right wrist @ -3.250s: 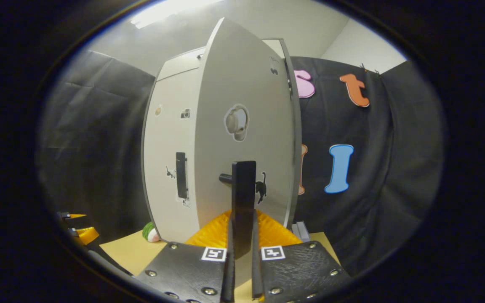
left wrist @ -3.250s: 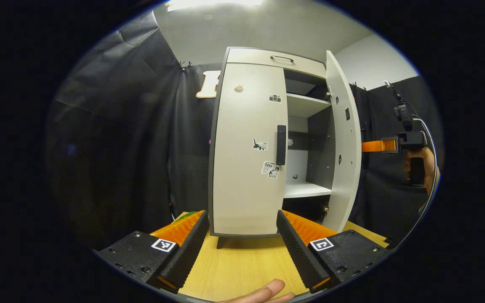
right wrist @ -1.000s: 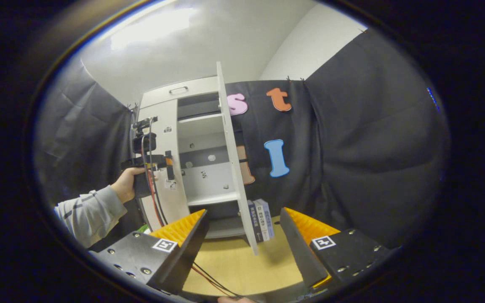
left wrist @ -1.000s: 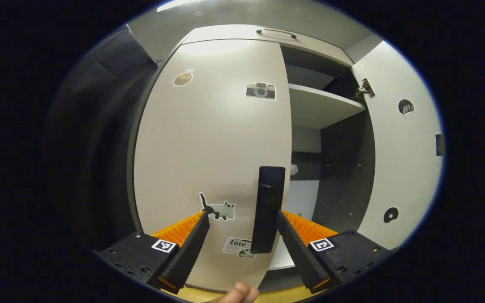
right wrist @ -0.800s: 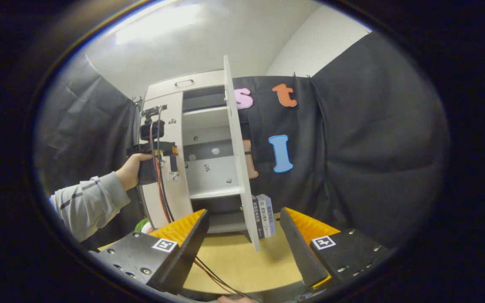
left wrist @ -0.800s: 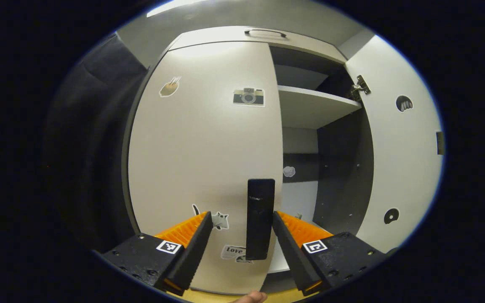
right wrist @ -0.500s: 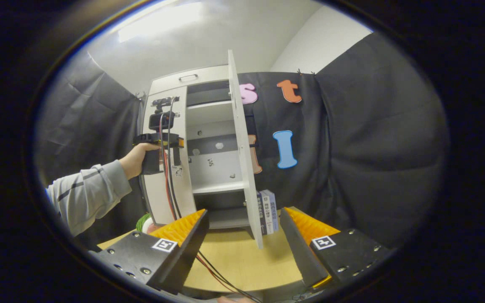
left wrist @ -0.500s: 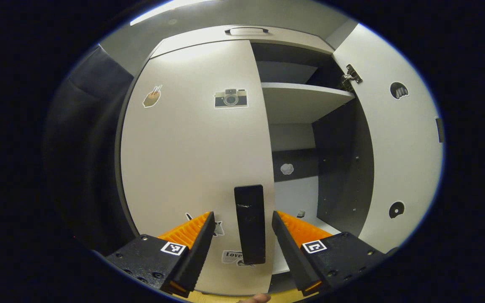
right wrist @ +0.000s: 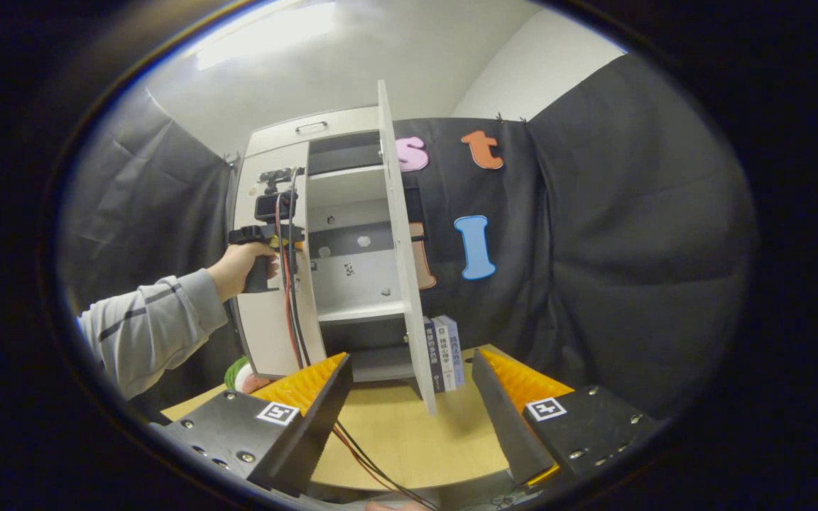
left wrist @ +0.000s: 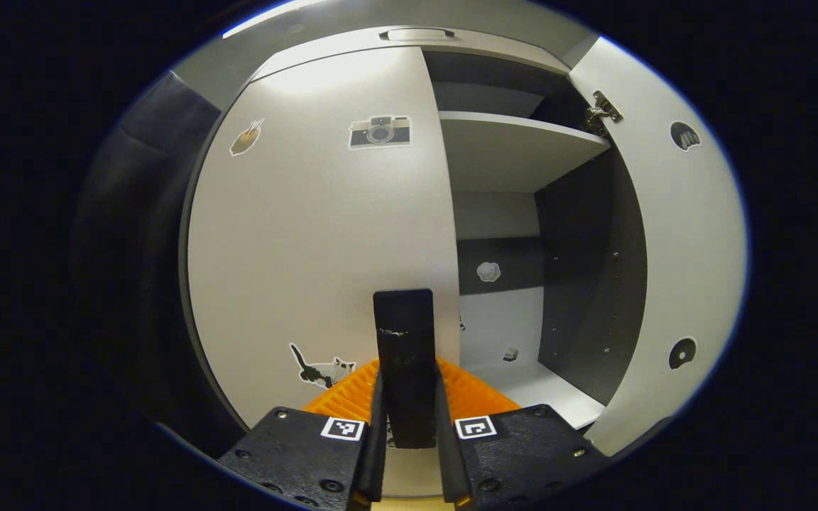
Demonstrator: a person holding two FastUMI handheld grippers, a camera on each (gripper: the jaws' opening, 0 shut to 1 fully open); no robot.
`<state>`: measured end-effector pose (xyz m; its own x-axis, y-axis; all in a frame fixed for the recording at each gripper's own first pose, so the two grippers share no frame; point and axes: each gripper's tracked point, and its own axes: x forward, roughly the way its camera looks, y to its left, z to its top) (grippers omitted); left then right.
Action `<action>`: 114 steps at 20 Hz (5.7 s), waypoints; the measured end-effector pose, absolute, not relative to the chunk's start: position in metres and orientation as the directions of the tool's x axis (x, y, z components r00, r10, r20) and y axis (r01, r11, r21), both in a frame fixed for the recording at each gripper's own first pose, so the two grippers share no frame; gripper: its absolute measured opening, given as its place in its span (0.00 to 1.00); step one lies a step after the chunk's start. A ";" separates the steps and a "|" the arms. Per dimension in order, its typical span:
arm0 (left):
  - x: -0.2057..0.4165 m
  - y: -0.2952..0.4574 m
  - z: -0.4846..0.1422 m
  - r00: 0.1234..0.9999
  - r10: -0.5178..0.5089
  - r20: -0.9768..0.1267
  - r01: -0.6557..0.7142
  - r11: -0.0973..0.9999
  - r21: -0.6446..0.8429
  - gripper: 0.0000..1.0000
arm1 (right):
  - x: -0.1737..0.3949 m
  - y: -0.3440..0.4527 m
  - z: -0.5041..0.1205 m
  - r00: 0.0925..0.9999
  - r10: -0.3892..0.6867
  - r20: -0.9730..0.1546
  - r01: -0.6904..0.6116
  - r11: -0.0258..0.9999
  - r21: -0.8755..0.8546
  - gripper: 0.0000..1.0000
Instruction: Open the right door of the double-door shoe cabinet with the right hand, and open the left door with the left hand.
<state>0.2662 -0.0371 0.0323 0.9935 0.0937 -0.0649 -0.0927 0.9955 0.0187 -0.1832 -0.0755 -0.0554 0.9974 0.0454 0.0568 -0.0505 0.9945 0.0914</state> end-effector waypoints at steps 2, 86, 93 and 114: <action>0.265 -0.037 0.030 0.992 0.091 -0.085 -0.089 0.996 0.024 0.28 | -0.181 -0.076 -0.053 0.997 0.049 0.060 -0.055 0.994 0.095 1.00; 0.019 0.184 0.040 0.993 0.107 -0.056 -0.108 0.994 -0.019 0.41 | -0.150 0.013 -0.068 0.987 0.159 -0.016 -0.158 0.986 0.051 1.00; -0.019 0.174 0.025 0.982 0.174 -0.078 -0.176 0.984 -0.028 1.00 | -0.132 0.008 -0.043 0.991 0.136 0.006 -0.136 0.990 0.048 1.00; -0.088 0.036 -0.046 0.998 0.051 -0.041 -0.055 0.994 -0.095 0.96 | -0.144 0.032 -0.008 0.981 0.180 0.067 -0.182 0.983 0.035 1.00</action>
